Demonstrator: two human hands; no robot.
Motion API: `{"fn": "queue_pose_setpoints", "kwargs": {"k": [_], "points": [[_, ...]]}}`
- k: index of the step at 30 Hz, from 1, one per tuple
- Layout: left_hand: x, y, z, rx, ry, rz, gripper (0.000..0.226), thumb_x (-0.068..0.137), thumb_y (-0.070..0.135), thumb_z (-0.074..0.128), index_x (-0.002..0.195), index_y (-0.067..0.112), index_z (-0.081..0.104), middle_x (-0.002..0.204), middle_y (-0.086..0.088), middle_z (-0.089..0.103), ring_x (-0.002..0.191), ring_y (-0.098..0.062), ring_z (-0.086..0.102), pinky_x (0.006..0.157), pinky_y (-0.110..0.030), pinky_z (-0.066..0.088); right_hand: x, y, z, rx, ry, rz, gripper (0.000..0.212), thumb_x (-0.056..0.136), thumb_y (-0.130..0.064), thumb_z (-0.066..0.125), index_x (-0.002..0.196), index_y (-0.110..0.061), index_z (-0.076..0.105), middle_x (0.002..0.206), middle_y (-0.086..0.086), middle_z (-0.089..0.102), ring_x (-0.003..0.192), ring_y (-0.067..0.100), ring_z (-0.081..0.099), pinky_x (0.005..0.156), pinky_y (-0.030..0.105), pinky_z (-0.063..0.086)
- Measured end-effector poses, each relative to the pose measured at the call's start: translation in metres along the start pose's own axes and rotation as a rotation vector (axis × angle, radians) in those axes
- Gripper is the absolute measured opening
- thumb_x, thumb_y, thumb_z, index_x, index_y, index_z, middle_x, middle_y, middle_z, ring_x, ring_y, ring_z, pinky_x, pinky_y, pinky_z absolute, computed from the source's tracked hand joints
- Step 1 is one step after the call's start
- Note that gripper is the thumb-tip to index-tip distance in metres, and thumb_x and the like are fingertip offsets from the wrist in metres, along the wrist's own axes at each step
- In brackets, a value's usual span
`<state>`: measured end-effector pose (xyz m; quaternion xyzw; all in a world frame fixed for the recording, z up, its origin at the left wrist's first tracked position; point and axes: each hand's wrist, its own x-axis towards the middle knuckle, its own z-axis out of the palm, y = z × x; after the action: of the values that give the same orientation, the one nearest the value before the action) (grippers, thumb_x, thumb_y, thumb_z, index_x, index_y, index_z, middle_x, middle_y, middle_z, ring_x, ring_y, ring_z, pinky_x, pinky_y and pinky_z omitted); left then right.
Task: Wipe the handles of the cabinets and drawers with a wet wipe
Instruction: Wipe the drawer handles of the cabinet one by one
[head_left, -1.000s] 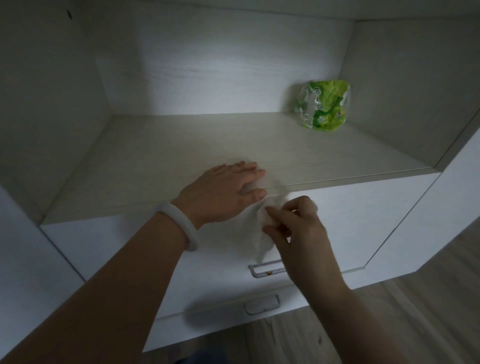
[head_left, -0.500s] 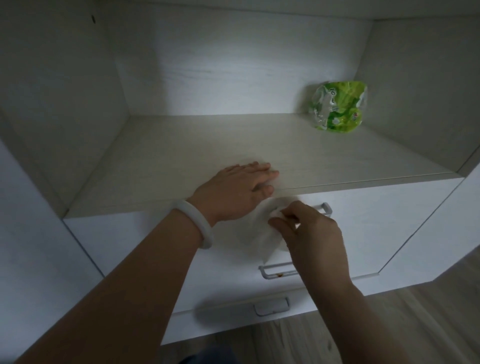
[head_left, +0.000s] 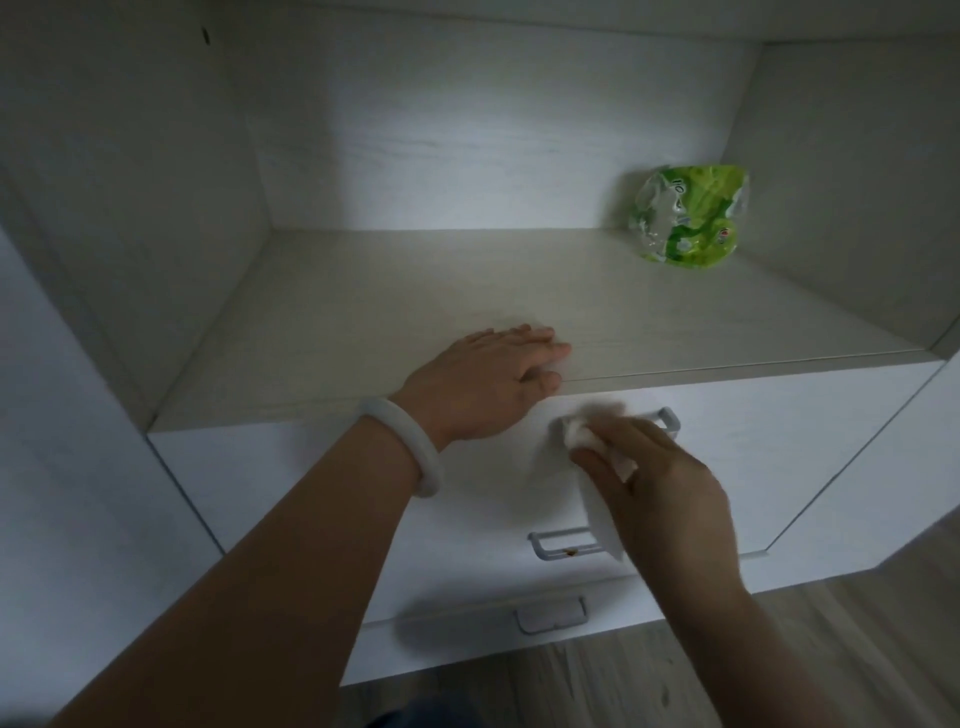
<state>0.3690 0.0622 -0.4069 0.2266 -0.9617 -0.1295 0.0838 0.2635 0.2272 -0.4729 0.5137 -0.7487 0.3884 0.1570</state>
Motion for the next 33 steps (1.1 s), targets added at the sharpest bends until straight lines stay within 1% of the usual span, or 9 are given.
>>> {"fn": "queue_pose_setpoints", "kwargs": {"k": [2, 6, 10, 13, 19, 22, 25, 29, 33], "points": [[0.000, 0.001, 0.001, 0.002, 0.011, 0.000, 0.048, 0.102, 0.042, 0.032, 0.149, 0.033, 0.028, 0.159, 0.012, 0.017, 0.147, -0.005, 0.010, 0.120, -0.032, 0.008, 0.002, 0.012, -0.005, 0.078, -0.007, -0.016, 0.020, 0.084, -0.031, 0.070, 0.104, -0.028, 0.072, 0.103, -0.010, 0.071, 0.064, 0.004, 0.058, 0.062, 0.024, 0.049], [0.002, 0.002, 0.003, -0.001, 0.039, 0.001, 0.048, 0.102, 0.042, 0.032, 0.149, 0.034, 0.029, 0.159, 0.013, 0.018, 0.146, -0.005, 0.012, 0.120, -0.030, 0.008, 0.012, 0.004, 0.003, 0.114, -0.070, -0.070, 0.014, 0.083, -0.022, 0.074, 0.096, -0.019, 0.071, 0.080, -0.014, 0.063, 0.061, 0.007, 0.060, 0.059, 0.024, 0.052], [0.000, 0.001, 0.001, -0.003, 0.029, -0.001, 0.047, 0.102, 0.043, 0.032, 0.148, 0.036, 0.028, 0.159, 0.014, 0.018, 0.146, -0.004, 0.012, 0.119, -0.029, 0.008, 0.015, 0.013, -0.006, 0.242, -0.175, 0.000, 0.022, 0.083, -0.034, 0.069, 0.103, -0.026, 0.072, 0.080, -0.030, 0.056, 0.061, -0.011, 0.055, 0.062, 0.021, 0.054], [0.001, 0.001, 0.002, -0.001, 0.025, 0.001, 0.047, 0.102, 0.043, 0.032, 0.148, 0.036, 0.028, 0.159, 0.015, 0.018, 0.146, -0.003, 0.011, 0.119, -0.029, 0.008, 0.025, 0.039, -0.027, 0.254, -0.200, 0.101, 0.021, 0.075, -0.042, 0.071, 0.093, -0.032, 0.074, 0.072, -0.022, 0.065, 0.059, 0.000, 0.058, 0.058, 0.028, 0.049], [0.003, -0.001, 0.005, 0.017, 0.051, 0.005, 0.047, 0.101, 0.044, 0.032, 0.148, 0.036, 0.030, 0.158, 0.013, 0.020, 0.146, -0.005, 0.014, 0.120, -0.032, 0.012, 0.020, 0.011, -0.015, 0.154, -0.268, -0.066, 0.026, 0.082, -0.024, 0.075, 0.107, -0.029, 0.070, 0.073, -0.031, 0.050, 0.057, -0.014, 0.054, 0.058, 0.001, 0.039], [0.002, -0.001, 0.004, 0.021, 0.041, 0.008, 0.048, 0.101, 0.044, 0.032, 0.148, 0.036, 0.029, 0.158, 0.014, 0.020, 0.146, -0.004, 0.014, 0.120, -0.033, 0.012, 0.020, 0.024, -0.024, 0.208, -0.201, -0.022, 0.016, 0.085, -0.018, 0.071, 0.100, -0.025, 0.075, 0.069, -0.033, 0.053, 0.054, -0.008, 0.057, 0.055, 0.007, 0.043], [0.003, -0.001, 0.004, 0.020, 0.045, -0.001, 0.047, 0.101, 0.043, 0.032, 0.148, 0.037, 0.030, 0.158, 0.014, 0.020, 0.146, -0.004, 0.014, 0.120, -0.033, 0.011, 0.026, 0.043, -0.036, 0.201, -0.111, 0.122, 0.012, 0.082, -0.021, 0.074, 0.093, -0.020, 0.076, 0.067, -0.020, 0.062, 0.052, 0.007, 0.057, 0.057, 0.029, 0.049], [0.002, 0.002, 0.004, 0.028, 0.061, 0.000, 0.047, 0.101, 0.043, 0.032, 0.147, 0.036, 0.031, 0.158, 0.013, 0.021, 0.146, -0.005, 0.015, 0.119, -0.031, 0.012, 0.022, 0.013, -0.025, 0.180, -0.233, -0.013, 0.028, 0.084, -0.020, 0.073, 0.111, -0.026, 0.068, 0.082, -0.022, 0.059, 0.067, -0.003, 0.054, 0.067, 0.018, 0.050], [0.000, 0.001, 0.003, 0.027, 0.051, 0.003, 0.047, 0.101, 0.044, 0.031, 0.148, 0.036, 0.030, 0.158, 0.013, 0.020, 0.146, -0.005, 0.014, 0.120, -0.032, 0.012, 0.015, 0.018, -0.020, 0.284, -0.213, -0.060, 0.022, 0.086, -0.003, 0.067, 0.102, -0.017, 0.073, 0.092, -0.013, 0.063, 0.070, -0.007, 0.059, 0.065, 0.013, 0.052]]}}
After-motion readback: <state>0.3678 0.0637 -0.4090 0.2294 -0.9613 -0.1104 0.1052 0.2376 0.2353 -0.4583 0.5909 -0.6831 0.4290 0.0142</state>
